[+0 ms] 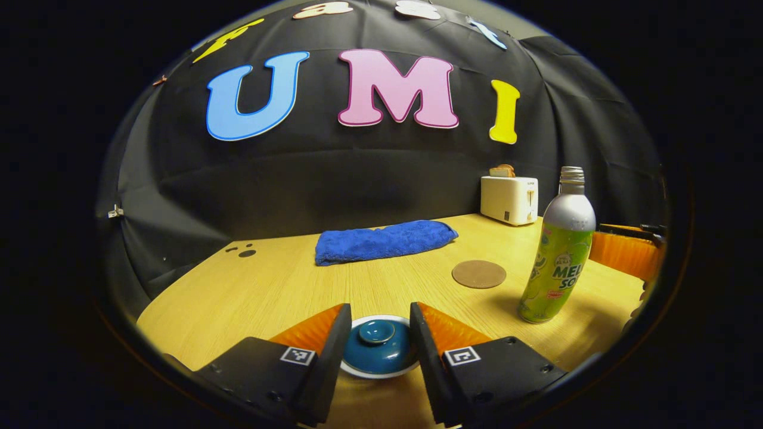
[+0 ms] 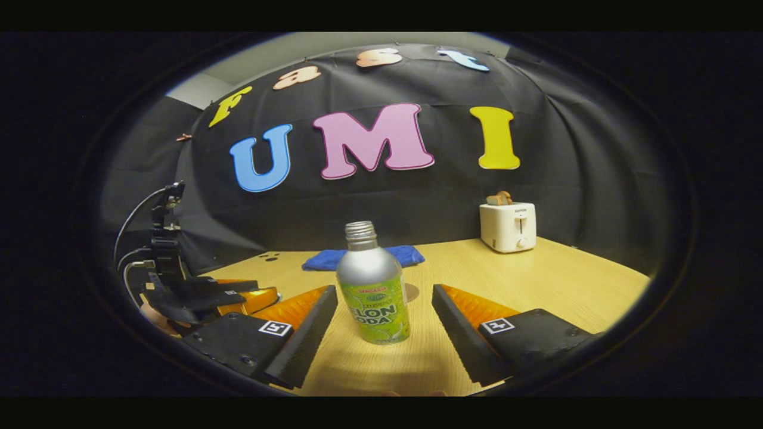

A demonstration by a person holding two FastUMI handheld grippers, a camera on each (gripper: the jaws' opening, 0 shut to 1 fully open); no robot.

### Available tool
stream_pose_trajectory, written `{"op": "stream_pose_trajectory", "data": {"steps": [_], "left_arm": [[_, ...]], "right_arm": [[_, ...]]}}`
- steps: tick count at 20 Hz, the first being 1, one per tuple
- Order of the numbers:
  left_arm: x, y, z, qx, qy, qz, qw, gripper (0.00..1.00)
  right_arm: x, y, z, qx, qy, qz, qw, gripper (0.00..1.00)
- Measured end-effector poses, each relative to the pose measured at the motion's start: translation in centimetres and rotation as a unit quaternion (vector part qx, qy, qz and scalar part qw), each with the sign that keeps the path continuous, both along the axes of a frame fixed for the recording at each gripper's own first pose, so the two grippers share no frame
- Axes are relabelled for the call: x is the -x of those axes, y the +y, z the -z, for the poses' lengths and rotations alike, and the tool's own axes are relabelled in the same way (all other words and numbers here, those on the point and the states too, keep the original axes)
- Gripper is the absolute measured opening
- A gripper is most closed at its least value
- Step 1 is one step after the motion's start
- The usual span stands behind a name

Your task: Open the teacup lid with one hand, grasp the water bottle and pour water into the teacup with the other hand; after pouring, place the water bottle on the coaster and then close the teacup lid.

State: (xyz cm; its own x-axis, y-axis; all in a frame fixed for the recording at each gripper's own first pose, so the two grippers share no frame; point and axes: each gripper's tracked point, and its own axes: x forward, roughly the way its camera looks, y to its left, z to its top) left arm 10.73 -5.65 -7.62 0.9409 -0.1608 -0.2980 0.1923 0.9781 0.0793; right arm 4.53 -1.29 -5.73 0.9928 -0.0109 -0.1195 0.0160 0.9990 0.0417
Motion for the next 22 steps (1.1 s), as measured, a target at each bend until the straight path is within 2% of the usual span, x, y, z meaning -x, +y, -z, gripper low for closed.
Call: {"op": "stream_pose_trajectory", "data": {"steps": [1, 4, 6, 8, 9, 12, 17, 19, 22], "left_arm": [[0.0, -0.1, -0.2, -0.002, -0.002, 0.001, 1.0, 0.58], [-0.3, 0.3, -0.2, -0.006, -0.006, -0.009, 1.0, 0.48], [-0.3, 0.3, -0.2, -0.002, -0.007, -0.012, 1.0, 0.35], [-0.2, 0.2, -0.2, 0.0, -0.008, -0.012, 1.0, 0.34], [-0.3, 0.2, -0.3, 0.002, -0.009, -0.011, 1.0, 0.3], [0.0, 0.3, -1.0, 0.012, -0.024, -0.014, 1.0, 0.3], [1.2, 1.1, -3.6, -0.007, -0.063, -0.025, 0.998, 0.3], [1.9, 1.4, -4.2, -0.011, -0.074, -0.026, 0.997, 0.29], [3.3, 2.1, -4.1, 0.001, -0.077, -0.028, 0.997, 0.29]], "right_arm": [[-0.1, -0.3, 0.1, 0.001, 0.001, 0.003, 1.0, 0.99], [-0.5, -0.6, 0.9, -0.003, 0.014, -0.004, 1.0, 0.99], [-0.5, -0.8, 0.9, -0.008, 0.019, -0.009, 1.0, 0.99], [-0.5, -0.6, 0.8, -0.003, 0.016, -0.013, 1.0, 0.99], [-0.5, -0.5, 0.8, 0.007, 0.015, -0.016, 1.0, 0.99], [-0.5, -1.0, 1.0, 0.025, 0.02, -0.018, 0.999, 0.99], [-0.8, 0.3, 1.3, -0.001, 0.026, -0.03, 0.999, 0.99], [-1.1, 1.1, 1.6, -0.007, 0.03, -0.048, 0.998, 0.99], [-2.3, 1.1, 1.0, -0.013, 0.029, -0.05, 0.998, 0.99]]}}
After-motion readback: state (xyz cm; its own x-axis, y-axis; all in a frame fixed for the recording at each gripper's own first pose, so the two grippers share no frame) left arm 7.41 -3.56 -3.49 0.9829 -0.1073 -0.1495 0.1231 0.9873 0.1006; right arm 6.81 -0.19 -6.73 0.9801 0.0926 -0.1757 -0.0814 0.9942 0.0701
